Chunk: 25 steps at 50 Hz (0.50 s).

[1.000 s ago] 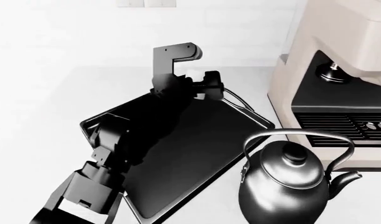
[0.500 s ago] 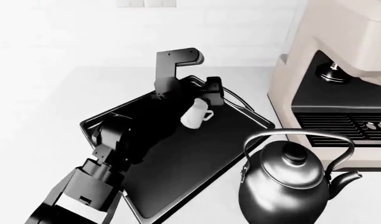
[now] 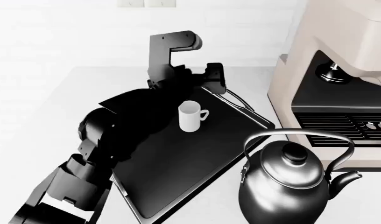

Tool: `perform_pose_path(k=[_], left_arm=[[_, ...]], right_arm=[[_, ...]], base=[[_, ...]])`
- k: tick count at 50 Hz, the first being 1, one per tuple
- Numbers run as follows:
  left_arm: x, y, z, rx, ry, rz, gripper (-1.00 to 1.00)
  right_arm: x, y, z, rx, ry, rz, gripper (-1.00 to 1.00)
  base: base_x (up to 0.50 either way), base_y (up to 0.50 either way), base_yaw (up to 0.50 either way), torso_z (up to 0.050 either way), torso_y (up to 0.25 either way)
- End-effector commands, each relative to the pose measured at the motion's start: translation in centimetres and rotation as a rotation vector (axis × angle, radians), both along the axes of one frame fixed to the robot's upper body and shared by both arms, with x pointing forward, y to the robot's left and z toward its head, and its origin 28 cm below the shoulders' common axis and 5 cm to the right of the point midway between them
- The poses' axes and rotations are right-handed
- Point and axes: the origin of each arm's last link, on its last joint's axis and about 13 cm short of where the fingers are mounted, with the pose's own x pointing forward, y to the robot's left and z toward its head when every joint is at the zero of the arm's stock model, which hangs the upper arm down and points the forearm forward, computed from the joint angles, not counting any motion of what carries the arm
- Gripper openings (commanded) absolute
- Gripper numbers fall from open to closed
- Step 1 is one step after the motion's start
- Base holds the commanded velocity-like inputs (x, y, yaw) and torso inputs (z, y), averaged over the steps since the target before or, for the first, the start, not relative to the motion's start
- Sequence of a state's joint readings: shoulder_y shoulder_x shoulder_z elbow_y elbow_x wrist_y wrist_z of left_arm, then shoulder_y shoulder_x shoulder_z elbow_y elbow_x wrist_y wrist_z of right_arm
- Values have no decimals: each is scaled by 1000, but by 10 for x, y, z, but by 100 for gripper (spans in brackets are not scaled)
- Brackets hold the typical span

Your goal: Pick the kettle from the counter and place it on the tray. Then pick the mug from the cabinet and place it on the tray. Then close the cabinet doors.

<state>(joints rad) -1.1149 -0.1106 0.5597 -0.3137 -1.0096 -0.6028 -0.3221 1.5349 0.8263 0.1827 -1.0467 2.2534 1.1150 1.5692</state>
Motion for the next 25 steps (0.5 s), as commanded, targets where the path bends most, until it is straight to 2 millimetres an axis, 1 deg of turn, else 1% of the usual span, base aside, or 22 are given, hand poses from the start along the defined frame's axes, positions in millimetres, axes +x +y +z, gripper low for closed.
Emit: perform_pose_path(k=[1,5,8,11,15,23,25], left_arm=[[-44,17,56,-2,-217,-92,100],[-69,29,75,-2,-267,-139,100],[-85,40,82,30,-303,-185,100],[-101,52,82,99,-345,-259,100],[-115,68,81,156,-364,-311,100],[-139,95,76,233,-329,-407,100],[-148,100,73,256,-328,-455,100]], right_arm=[[1,-1,-2,7,7,3,100],[1,-1,-3,7,7,8,100],[1,-2,-4,12,10,9,100],[0,-3,-5,15,10,18,100],[1,-3,-7,18,14,21,100],[3,-3,-10,20,24,28,100],[4,-3,-11,20,28,30,100]], base=[[0,0,0,0,0],[0,0,0,0,0],[0,0,0,0,0],[0,0,0,0,0],[0,0,0,0,0],[0,0,0,0,0],[0,0,0,0,0]])
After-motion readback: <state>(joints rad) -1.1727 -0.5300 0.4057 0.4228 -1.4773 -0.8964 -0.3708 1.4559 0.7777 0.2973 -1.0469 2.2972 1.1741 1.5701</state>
